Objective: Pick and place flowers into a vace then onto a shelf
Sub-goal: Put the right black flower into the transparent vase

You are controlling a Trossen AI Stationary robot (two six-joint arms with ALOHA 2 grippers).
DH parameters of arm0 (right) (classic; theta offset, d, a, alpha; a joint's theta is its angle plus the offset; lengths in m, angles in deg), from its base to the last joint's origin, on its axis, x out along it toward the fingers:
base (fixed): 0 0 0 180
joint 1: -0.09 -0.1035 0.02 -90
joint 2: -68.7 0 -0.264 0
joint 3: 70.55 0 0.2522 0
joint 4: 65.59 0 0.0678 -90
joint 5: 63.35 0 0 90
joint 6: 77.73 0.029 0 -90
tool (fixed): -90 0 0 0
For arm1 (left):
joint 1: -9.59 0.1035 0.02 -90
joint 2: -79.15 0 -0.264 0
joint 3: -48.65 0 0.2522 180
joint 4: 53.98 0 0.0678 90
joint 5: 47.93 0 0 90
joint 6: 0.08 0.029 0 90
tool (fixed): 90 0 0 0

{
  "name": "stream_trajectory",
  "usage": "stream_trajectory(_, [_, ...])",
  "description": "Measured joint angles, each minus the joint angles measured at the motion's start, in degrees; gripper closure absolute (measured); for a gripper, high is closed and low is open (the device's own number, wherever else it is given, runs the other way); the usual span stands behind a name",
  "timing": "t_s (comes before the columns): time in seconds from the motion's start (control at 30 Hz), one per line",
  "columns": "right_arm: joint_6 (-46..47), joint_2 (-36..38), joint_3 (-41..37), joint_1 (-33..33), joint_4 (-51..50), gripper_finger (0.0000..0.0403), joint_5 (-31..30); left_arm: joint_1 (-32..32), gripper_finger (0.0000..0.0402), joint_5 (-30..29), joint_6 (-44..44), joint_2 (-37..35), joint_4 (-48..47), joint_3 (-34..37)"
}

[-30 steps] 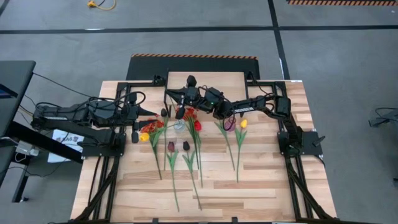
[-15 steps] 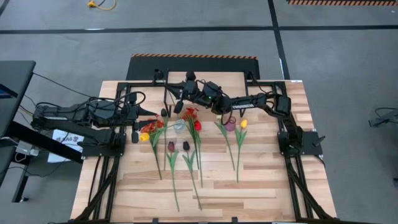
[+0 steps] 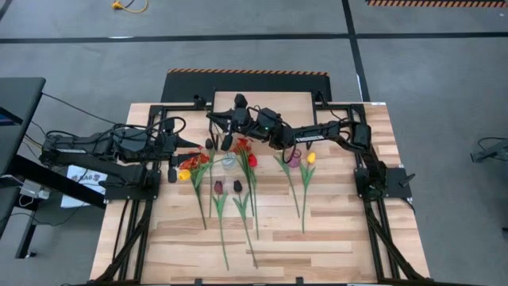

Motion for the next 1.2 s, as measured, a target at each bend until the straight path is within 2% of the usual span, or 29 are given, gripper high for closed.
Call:
stream_trajectory(0.77, [-1.03, -0.07, 0.03, -0.13, -1.26, 0.0401, 0.70, -0.01, 0.0305, 0.00, 0.00, 0.00, -0.02, 0.00])
stream_trajectory(1.0, [-0.18, -4.18, 0.33, -0.34, 3.45, 0.0401, 0.71, 0.00, 0.0305, 0.01, 0.00, 0.01, -0.01, 0.00])
stream_trajectory(1.2, [1.10, -4.67, 0.31, -0.20, 3.77, 0.0401, 0.60, 0.00, 0.0305, 0.00, 0.03, 0.02, -0.02, 0.00])
